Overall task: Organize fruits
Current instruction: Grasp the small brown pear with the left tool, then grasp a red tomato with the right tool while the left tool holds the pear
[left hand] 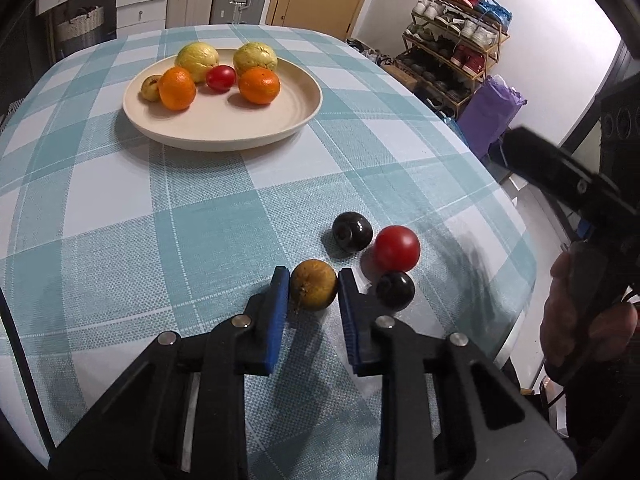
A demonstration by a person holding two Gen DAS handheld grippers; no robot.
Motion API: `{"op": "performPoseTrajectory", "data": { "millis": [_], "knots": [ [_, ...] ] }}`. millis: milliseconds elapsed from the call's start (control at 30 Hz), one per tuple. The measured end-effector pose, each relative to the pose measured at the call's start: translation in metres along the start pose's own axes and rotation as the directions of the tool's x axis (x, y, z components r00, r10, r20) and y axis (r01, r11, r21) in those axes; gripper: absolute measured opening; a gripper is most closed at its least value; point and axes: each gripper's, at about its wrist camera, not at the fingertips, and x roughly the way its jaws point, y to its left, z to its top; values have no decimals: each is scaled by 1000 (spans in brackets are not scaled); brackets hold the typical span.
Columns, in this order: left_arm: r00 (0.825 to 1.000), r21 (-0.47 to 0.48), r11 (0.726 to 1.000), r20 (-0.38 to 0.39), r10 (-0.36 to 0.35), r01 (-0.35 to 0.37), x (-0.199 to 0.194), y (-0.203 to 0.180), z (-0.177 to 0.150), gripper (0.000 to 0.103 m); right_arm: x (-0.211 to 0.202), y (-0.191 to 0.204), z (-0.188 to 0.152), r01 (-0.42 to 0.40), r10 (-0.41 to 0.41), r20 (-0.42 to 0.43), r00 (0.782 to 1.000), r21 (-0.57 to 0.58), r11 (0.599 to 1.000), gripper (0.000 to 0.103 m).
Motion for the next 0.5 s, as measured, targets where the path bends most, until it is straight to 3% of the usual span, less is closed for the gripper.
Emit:
{"op": "performPoseTrajectory", "data": {
  "millis": [300,500],
  "knots": [
    [999,0,1000,33,11,-11,-19,3,3,22,-3,-2,-8,-38,38,-1,999,23,999,103],
    [998,-19,1000,62,13,-12,-34,7,2,22,6,-1,-18,-49,51,-57,997,36,998,103]
  ]
}}
